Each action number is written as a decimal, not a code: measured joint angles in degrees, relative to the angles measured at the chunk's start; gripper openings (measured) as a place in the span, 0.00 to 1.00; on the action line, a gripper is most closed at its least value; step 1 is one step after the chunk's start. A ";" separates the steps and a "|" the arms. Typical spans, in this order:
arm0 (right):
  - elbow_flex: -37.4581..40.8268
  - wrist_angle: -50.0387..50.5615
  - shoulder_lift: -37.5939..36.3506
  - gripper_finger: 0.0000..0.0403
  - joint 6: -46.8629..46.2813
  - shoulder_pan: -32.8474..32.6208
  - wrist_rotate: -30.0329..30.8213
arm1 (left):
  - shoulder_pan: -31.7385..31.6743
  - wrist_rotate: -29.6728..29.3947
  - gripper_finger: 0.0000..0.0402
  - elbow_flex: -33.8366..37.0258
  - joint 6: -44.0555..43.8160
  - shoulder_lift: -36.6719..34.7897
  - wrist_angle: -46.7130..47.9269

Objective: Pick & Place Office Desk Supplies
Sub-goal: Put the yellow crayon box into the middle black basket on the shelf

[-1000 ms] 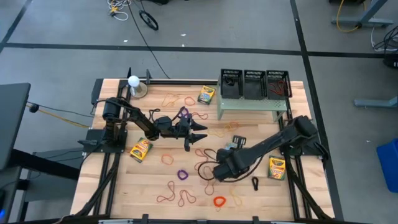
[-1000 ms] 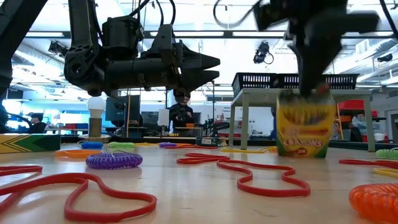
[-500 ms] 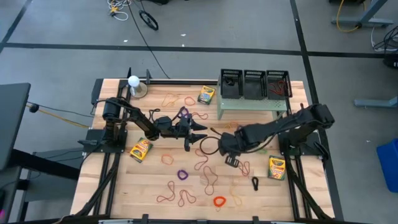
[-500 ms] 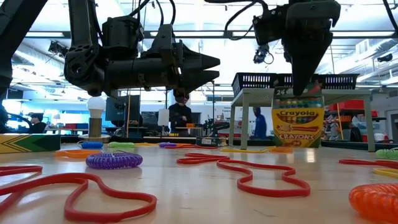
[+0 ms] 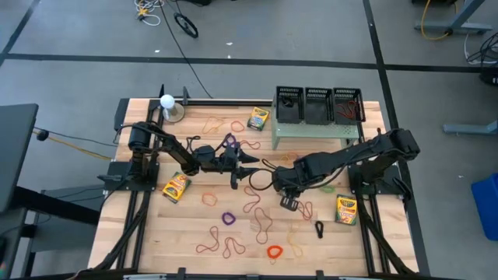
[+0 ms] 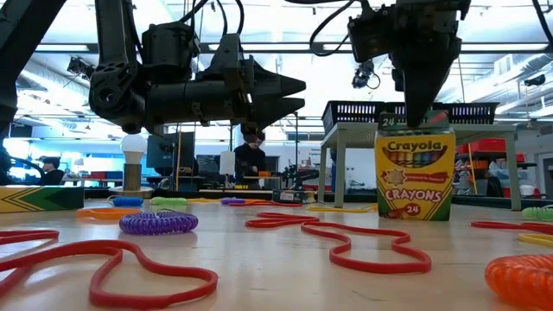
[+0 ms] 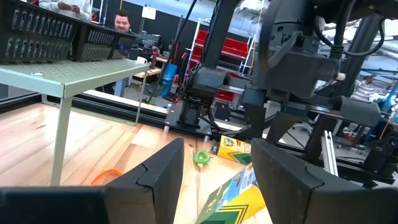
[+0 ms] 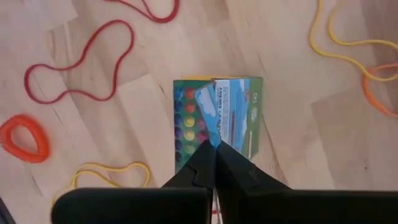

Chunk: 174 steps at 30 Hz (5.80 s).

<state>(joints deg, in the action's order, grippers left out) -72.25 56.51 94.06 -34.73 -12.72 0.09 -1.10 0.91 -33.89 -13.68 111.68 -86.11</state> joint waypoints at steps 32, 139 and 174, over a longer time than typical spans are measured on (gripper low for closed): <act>-0.04 2.36 0.00 0.08 -0.44 1.74 3.29 | 0.00 0.00 0.49 -0.02 0.00 0.00 0.00; 8.15 -11.32 -5.64 0.01 2.38 8.47 -19.44 | 0.00 0.00 0.49 0.00 0.01 0.00 0.02; 8.09 -10.19 -3.39 0.12 4.14 8.84 -15.91 | 0.00 0.00 0.49 0.00 0.01 0.00 0.00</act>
<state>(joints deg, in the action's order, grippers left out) -64.16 46.33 90.67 -30.59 -3.88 -15.81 -1.10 0.91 -33.89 -13.67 111.67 -86.10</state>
